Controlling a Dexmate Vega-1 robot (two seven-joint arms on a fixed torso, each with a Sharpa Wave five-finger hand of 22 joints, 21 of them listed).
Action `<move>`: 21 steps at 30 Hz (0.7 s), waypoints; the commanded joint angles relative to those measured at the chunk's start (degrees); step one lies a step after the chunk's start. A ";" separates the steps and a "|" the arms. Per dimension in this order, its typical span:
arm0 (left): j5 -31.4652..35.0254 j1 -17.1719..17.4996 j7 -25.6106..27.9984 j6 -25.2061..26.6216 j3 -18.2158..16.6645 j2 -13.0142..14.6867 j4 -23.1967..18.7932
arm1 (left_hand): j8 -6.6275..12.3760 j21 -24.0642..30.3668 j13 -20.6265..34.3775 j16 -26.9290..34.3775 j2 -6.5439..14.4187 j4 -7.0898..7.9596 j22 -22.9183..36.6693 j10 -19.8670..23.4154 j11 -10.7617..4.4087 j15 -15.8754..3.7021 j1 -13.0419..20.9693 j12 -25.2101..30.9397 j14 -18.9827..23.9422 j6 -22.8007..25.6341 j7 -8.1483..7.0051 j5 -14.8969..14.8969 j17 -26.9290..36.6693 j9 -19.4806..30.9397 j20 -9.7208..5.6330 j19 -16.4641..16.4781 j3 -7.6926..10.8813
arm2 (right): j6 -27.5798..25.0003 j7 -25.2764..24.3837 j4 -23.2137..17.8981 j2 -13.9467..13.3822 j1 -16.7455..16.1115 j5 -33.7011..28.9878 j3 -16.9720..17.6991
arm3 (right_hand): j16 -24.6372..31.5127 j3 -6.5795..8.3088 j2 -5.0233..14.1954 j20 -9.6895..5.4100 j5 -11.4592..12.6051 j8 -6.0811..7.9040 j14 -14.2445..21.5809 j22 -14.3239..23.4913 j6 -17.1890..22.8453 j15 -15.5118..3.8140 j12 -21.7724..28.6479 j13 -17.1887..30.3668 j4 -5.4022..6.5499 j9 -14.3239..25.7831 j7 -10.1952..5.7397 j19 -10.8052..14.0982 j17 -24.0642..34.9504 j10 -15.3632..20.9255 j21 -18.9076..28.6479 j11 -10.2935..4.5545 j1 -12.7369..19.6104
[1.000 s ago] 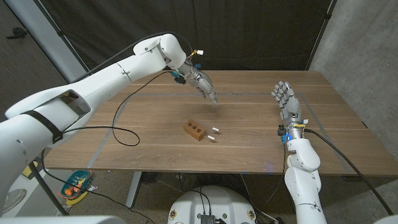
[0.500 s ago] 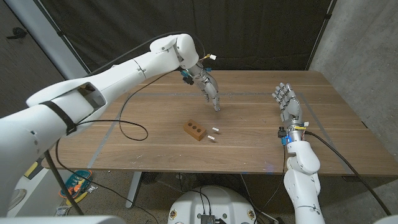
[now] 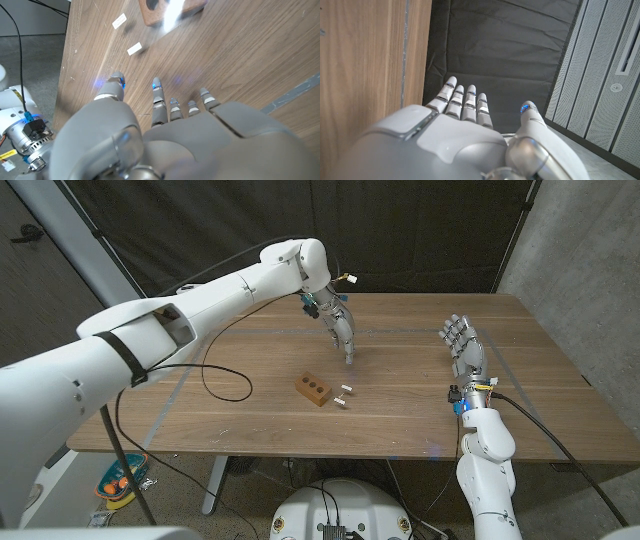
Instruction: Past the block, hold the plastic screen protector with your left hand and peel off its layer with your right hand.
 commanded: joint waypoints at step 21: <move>3.81 -2.89 -6.39 -5.94 6.34 -8.51 9.64 | 1.26 -0.92 0.04 -0.03 0.03 -0.23 0.29 -2.56 0.59 1.12 2.18 0.36 -5.29 2.95 -0.38 0.29 0.06 1.27 0.87 -2.40 -0.17 | 2.58 0.24 2.60 0.66 0.78 0.95 0.64 | 0.16 -0.18 0.06 -0.24 -0.11 0.12 1.18 0.34 0.61 -0.15 0.30 0.09 0.19 0.21 0.17 0.73 0.18 0.58 -0.34 0.15 -0.87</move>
